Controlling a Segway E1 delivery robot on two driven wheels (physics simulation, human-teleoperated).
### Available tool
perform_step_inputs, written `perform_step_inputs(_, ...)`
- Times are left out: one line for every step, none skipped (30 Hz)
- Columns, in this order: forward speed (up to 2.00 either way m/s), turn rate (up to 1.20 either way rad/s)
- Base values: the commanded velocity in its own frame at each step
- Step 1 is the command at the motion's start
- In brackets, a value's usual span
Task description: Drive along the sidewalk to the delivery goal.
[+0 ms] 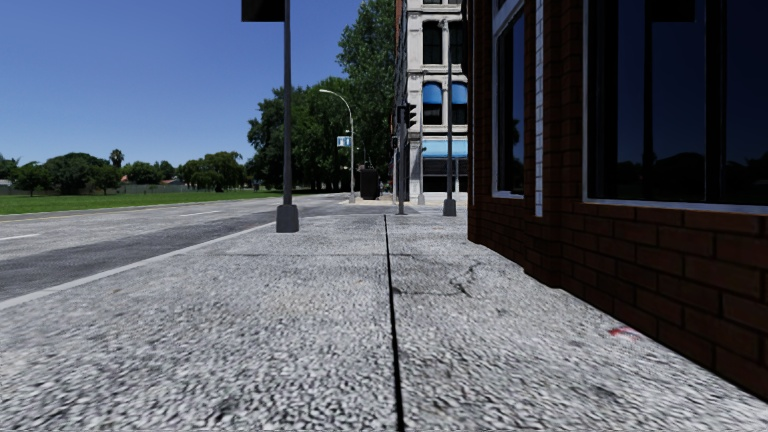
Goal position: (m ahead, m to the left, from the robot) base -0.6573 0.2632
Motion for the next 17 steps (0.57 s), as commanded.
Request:
perform_step_inputs(0.0, 0.0)
perform_step_inputs(0.0, 0.0)
perform_step_inputs(0.0, 0.0)
perform_step_inputs(0.0, 0.0)
perform_step_inputs(0.0, 0.0)
perform_step_inputs(0.0, 0.0)
perform_step_inputs(0.0, 0.0)
perform_step_inputs(0.0, 0.0)
perform_step_inputs(0.0, 0.0)
perform_step_inputs(0.0, 0.0)
perform_step_inputs(0.0, 0.0)
perform_step_inputs(0.0, 0.0)
perform_step_inputs(0.0, 0.0)
perform_step_inputs(0.0, 0.0)
perform_step_inputs(0.0, 0.0)
perform_step_inputs(0.0, 0.0)
perform_step_inputs(0.0, 0.0)
